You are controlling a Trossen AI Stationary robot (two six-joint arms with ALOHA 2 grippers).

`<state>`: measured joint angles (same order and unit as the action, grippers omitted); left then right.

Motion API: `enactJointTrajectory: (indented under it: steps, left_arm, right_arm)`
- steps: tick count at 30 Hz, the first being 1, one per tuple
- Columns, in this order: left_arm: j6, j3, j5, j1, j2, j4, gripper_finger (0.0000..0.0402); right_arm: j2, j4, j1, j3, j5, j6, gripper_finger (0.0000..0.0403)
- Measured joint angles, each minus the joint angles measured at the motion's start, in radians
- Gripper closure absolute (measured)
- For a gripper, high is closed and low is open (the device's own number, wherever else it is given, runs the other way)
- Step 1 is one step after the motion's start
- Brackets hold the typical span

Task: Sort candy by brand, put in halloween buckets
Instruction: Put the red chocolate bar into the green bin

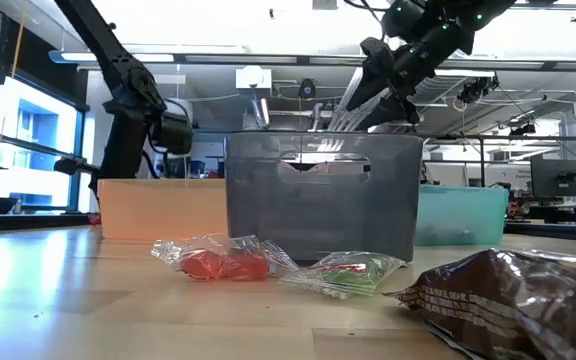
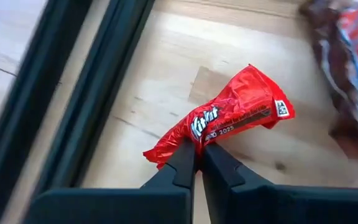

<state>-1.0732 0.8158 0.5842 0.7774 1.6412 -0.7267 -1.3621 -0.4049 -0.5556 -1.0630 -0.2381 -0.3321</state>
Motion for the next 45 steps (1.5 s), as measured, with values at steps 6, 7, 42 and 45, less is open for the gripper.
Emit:
enactJointTrajectory:
  steps: [6, 7, 42, 45]
  left_arm:
    - [0.048, 0.000, -0.007, -0.083, -0.147, -0.087, 0.0401]
    - [0.054, 0.000, -0.008, -0.103, -0.180, -0.104, 0.0401]
    - [0.727, 0.471, -0.523, -0.673, 0.199, 0.845, 0.0397]
    - [0.718, 0.525, -0.522, -0.673, 0.281, 0.853, 0.0390]
  right_arm:
    - [0.000, 0.006, 0.000, 0.000, 0.000, 0.000, 0.0158]
    - [0.000, 0.006, 0.000, 0.000, 0.000, 0.000, 0.0158]
    - [0.296, 0.199, 0.000, -0.001, 0.095, -0.071, 0.0158]
    - [0.296, 0.193, 0.000, -0.001, 0.118, -0.084, 0.0158]
